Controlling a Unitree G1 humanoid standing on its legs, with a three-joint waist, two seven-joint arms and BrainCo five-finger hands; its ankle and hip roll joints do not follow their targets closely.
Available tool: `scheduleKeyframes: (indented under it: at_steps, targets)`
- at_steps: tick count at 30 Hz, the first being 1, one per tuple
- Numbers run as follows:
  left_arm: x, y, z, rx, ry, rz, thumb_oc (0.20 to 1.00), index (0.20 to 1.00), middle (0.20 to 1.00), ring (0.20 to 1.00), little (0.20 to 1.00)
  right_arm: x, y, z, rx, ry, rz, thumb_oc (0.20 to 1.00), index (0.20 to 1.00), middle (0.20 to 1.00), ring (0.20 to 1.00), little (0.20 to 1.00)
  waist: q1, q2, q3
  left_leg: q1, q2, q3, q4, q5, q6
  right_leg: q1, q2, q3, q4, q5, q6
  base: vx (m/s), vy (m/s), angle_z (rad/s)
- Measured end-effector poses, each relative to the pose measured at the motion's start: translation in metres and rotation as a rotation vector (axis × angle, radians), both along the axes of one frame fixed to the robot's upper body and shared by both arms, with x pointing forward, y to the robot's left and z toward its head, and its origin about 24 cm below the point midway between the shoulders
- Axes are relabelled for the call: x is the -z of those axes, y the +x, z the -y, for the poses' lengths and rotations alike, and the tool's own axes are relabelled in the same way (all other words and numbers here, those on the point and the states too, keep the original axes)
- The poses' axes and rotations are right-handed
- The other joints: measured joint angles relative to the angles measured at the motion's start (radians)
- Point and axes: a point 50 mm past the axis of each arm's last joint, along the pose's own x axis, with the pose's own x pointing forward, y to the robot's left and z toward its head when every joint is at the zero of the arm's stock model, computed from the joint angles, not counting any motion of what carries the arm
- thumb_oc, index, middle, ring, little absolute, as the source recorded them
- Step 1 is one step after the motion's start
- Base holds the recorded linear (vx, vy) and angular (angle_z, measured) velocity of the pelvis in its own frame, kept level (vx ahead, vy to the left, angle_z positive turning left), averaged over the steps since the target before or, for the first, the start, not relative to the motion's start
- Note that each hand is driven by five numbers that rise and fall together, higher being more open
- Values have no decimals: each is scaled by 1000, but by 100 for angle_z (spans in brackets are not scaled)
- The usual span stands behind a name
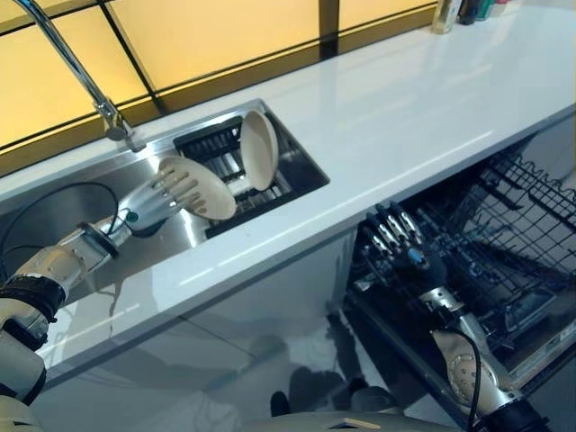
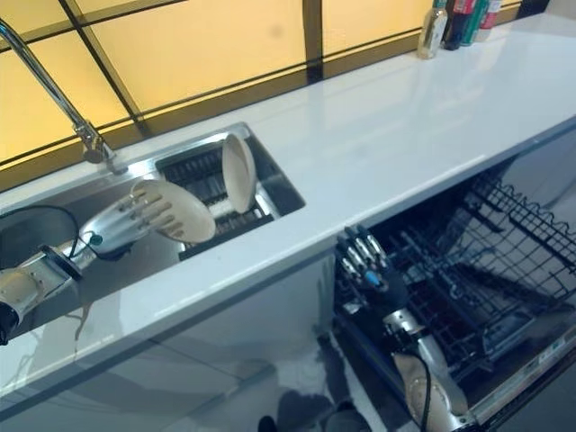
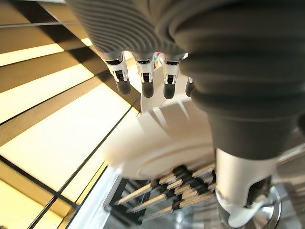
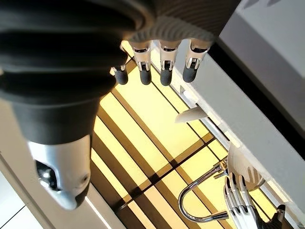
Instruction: Pick up plates and place into dishwasher.
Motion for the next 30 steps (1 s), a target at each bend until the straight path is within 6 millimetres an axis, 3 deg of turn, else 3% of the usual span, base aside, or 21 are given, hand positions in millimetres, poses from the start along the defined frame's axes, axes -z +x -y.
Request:
scheduleKeyframes:
  at_steps: [14,20,21,22,25,30]
  targets:
    - [-43,26,-11,-185,31,169,1000,1000,1000,1000,1000,-8,6,2,-4,-22,28,1000,1000,1000,1000,1000,-52,19,74,-52,-10,5,0,15,11,-59,-8,10,12,10,8,-43,20,0]
    - [-60,35,-9,-212,-14,224,1000,1000,1000,1000,1000,-9,7,4,-6,-35,30,1000,1000,1000,1000,1000,-54,28,107,-56,-10,7,0,17,11,-65,-8,14,15,11,9,-17,20,-1]
    - [-62,36,-9,-219,-14,224,536,536,536,536,536,-9,7,4,-5,-35,31,1000,1000,1000,1000,1000,-55,30,108,-60,-10,7,0,17,11,-69,-7,15,16,11,9,-37,-4,-2]
    - [-64,37,-9,-225,-14,226,200,200,200,200,200,-10,7,4,-4,-35,32,1000,1000,1000,1000,1000,-55,32,109,-63,-10,8,0,17,12,-74,-7,16,18,11,9,-39,-9,0]
    - [-70,41,-8,-263,-42,217,200,200,200,200,200,-12,8,5,0,-36,44,1000,1000,1000,1000,1000,-53,35,124,-67,-11,7,0,20,12,-80,-7,16,22,11,10,-12,-5,0]
    - [-63,41,-11,-298,-25,138,200,200,200,200,200,-15,9,6,7,-35,52,1000,1000,1000,1000,1000,-54,35,125,-68,-11,7,0,20,12,-81,-7,16,25,11,10,0,0,0]
